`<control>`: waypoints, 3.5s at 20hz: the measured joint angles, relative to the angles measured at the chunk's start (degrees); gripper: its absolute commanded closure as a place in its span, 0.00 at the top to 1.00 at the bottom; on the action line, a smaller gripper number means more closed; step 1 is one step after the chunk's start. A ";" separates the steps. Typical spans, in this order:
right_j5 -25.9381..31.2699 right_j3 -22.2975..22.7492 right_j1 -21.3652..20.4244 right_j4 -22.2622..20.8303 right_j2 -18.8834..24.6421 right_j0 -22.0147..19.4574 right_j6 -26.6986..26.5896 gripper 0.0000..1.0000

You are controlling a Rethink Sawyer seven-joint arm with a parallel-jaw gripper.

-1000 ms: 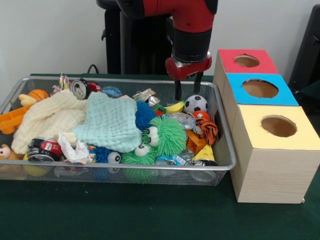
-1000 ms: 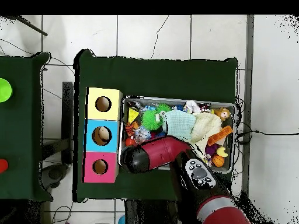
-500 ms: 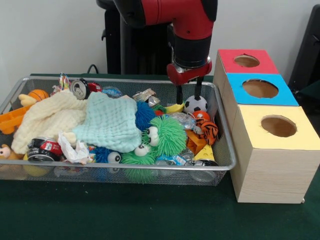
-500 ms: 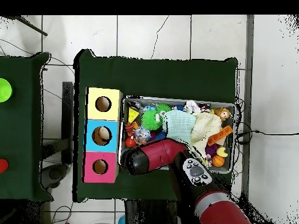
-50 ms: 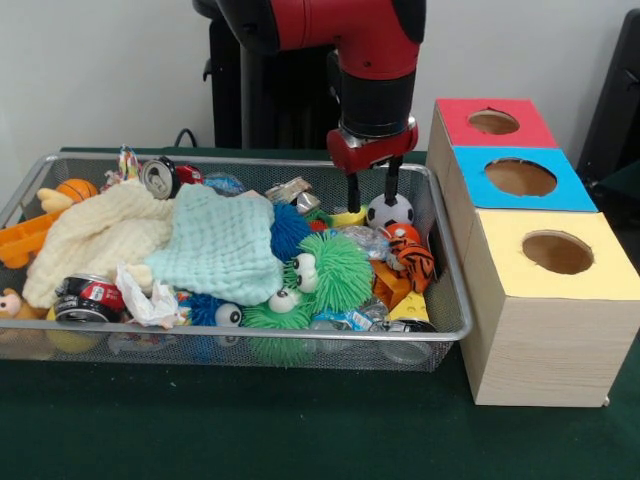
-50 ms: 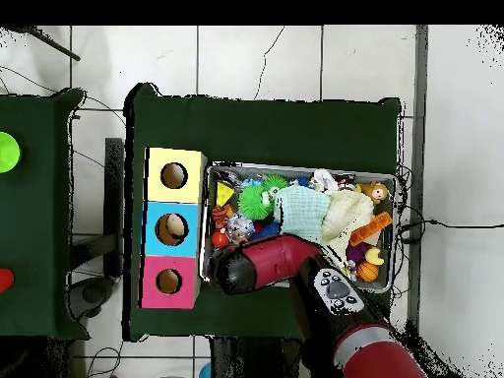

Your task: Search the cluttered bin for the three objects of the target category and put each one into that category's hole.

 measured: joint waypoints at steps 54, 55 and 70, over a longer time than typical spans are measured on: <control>0.04 -3.32 -0.13 0.01 -0.36 -1.44 0.00 1.00; 0.04 -3.51 -0.12 0.00 -0.36 -1.44 0.00 1.00; 0.04 -3.92 1.06 -0.01 -1.24 -1.19 0.00 1.00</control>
